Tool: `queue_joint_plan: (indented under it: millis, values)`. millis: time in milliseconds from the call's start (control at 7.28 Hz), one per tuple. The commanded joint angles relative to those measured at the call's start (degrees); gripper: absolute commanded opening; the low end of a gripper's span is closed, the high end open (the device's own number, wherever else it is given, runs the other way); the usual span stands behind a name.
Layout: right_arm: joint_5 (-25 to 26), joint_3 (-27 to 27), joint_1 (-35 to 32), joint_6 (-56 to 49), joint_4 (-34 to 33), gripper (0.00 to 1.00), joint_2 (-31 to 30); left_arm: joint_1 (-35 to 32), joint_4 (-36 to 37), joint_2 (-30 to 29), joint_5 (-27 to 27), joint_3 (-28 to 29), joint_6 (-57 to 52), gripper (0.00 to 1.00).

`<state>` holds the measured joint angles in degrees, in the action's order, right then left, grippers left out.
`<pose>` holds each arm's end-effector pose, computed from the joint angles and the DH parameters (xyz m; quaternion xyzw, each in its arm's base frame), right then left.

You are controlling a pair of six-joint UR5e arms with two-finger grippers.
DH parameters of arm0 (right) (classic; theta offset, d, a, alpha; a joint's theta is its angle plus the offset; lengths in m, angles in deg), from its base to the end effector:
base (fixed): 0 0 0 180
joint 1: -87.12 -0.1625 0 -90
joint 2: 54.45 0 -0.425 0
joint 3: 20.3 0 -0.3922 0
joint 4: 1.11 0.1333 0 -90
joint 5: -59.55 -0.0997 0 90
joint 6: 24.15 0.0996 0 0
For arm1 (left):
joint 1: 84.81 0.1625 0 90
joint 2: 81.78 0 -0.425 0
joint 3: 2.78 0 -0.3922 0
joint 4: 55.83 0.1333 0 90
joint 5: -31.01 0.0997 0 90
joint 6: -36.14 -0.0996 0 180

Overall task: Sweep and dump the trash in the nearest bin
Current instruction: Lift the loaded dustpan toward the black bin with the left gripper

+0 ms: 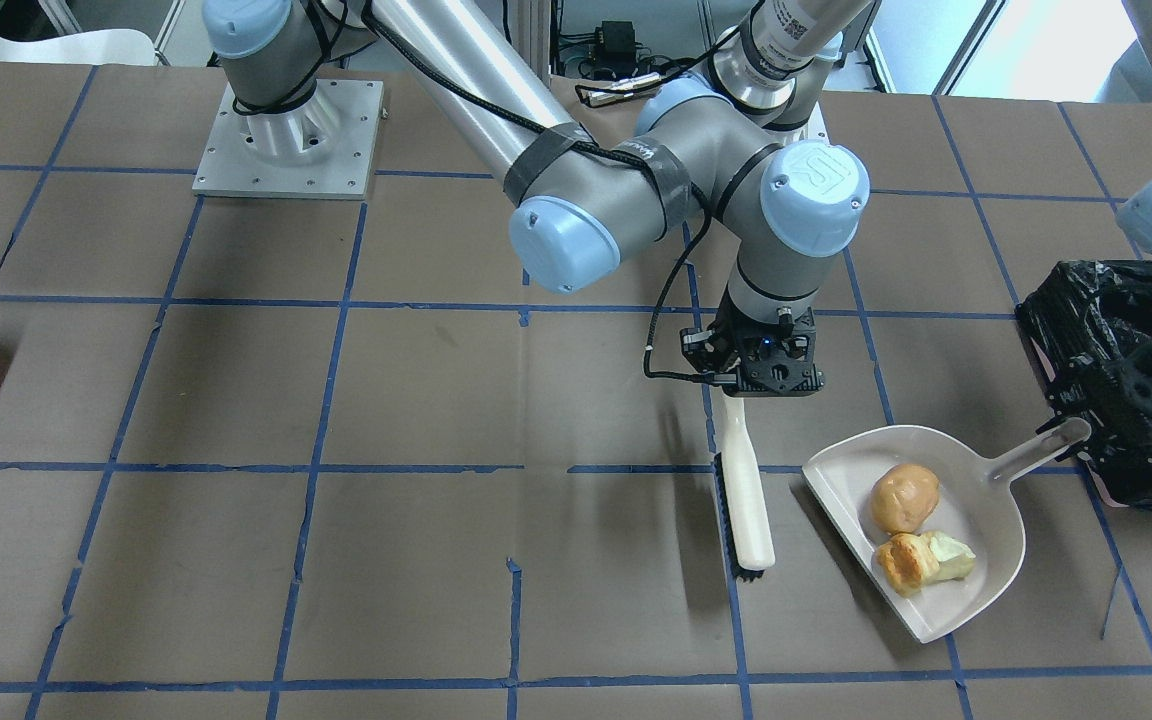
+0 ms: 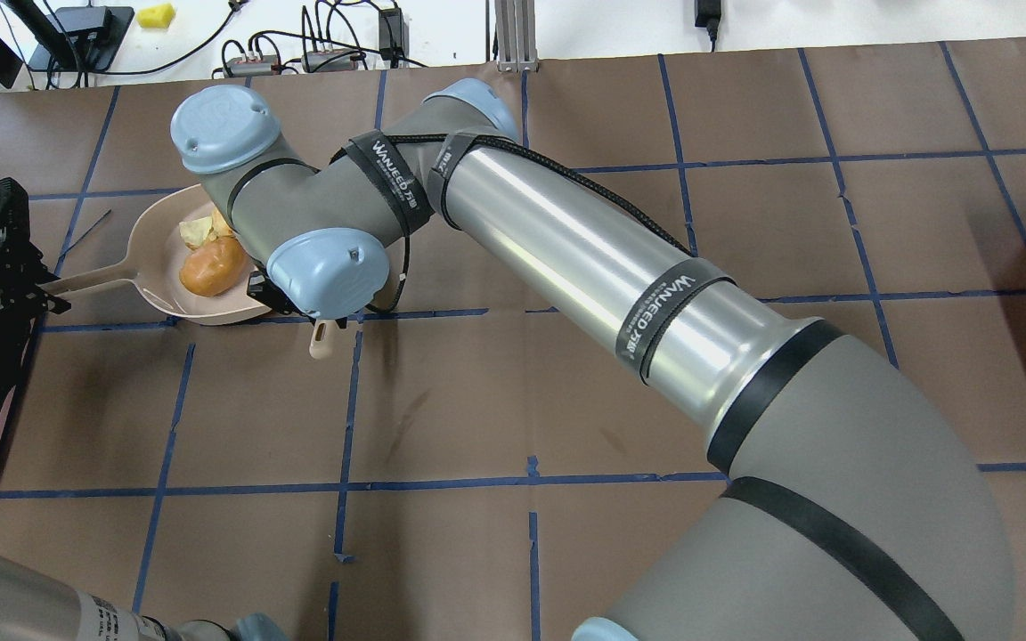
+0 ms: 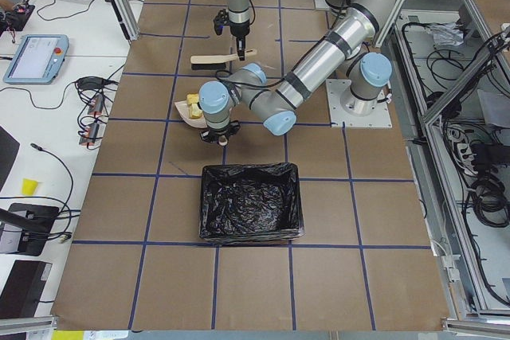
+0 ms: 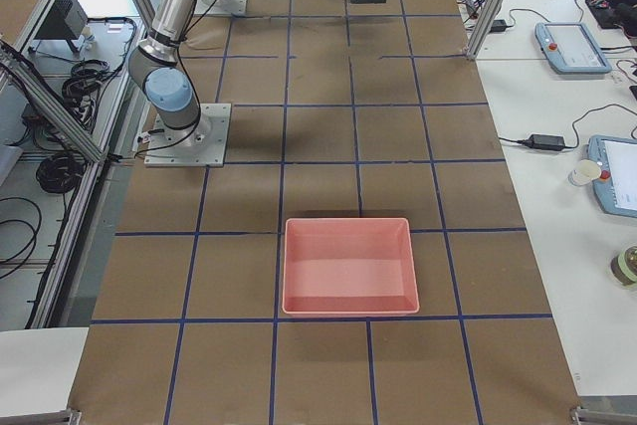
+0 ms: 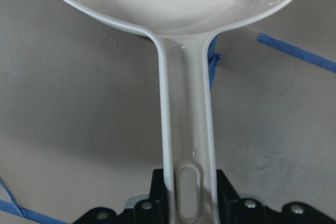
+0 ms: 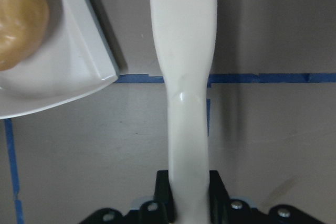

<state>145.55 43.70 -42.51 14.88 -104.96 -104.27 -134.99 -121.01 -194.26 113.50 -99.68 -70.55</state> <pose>0.5887 -0.4909 0.2912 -0.0051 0.9994 0.0243 0.0252 0.2692 -0.5513 0.2564 -0.5472 -0.8335 0.0512 0.0569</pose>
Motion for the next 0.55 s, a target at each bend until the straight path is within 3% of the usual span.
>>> queue_joint_plan:
  millis: [0,137,275,412]
  values:
    - [0.6,10.4,0.3,-0.6,-0.4,0.11,-7.3,1.7,-1.3,1.0,-3.1,0.0,1.0,0.0]
    - [0.5,17.6,0.3,-0.8,-1.0,0.1,-12.4,3.4,-3.5,1.9,-6.2,0.3,2.5,0.0]
    - [0.8,25.3,0.5,-1.6,-7.4,0.1,-16.8,4.7,-6.3,3.7,-6.6,1.5,4.2,0.0]
    - [0.8,30.3,1.1,-2.5,-9.3,0.11,-19.8,6.7,-7.8,6.2,-6.6,1.7,4.2,0.0]
